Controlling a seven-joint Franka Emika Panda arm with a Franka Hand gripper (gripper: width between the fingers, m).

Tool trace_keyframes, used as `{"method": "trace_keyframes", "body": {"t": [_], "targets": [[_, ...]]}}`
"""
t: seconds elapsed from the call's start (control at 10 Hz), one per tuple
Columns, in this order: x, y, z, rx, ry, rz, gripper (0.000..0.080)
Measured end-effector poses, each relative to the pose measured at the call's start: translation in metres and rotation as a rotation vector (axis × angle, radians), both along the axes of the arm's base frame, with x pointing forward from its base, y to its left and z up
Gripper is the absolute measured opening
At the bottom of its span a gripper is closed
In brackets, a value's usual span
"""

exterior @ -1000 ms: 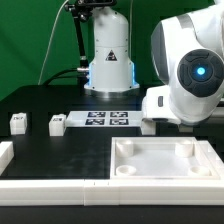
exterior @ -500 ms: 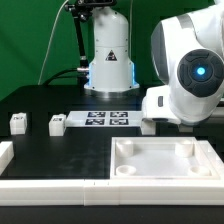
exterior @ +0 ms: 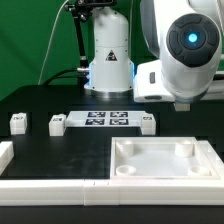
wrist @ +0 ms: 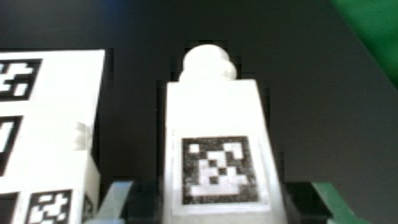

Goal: Assemble one leg

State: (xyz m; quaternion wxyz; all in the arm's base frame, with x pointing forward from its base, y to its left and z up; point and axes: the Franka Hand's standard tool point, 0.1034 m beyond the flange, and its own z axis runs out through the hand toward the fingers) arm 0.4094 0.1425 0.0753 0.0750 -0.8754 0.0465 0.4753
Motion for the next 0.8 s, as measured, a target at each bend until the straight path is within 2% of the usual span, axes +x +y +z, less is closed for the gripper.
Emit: {"method": "trace_keyframes", "body": {"t": [0.1, 0.2, 0.3, 0.4, 0.6, 0.7, 0.8], "targets": [[0.006, -0.001, 0.008, 0.000, -0.021, -0.004, 0.0291], [0.004, -0.001, 0.004, -0.002, -0.022, -0.003, 0.0291], [0.008, 0.001, 0.000, -0.006, -0.067, -0.011, 0.0291], [0.015, 0.002, 0.000, -0.017, -0.155, -0.024, 0.0291], [0.014, 0.001, 0.002, -0.039, -0.301, -0.039, 0.0291], [0.025, -0.002, 0.009, -0.033, -0.378, -0.037, 0.0291], [0.035, -0.004, 0.022, -0.039, -0.471, -0.047, 0.0291]]}}
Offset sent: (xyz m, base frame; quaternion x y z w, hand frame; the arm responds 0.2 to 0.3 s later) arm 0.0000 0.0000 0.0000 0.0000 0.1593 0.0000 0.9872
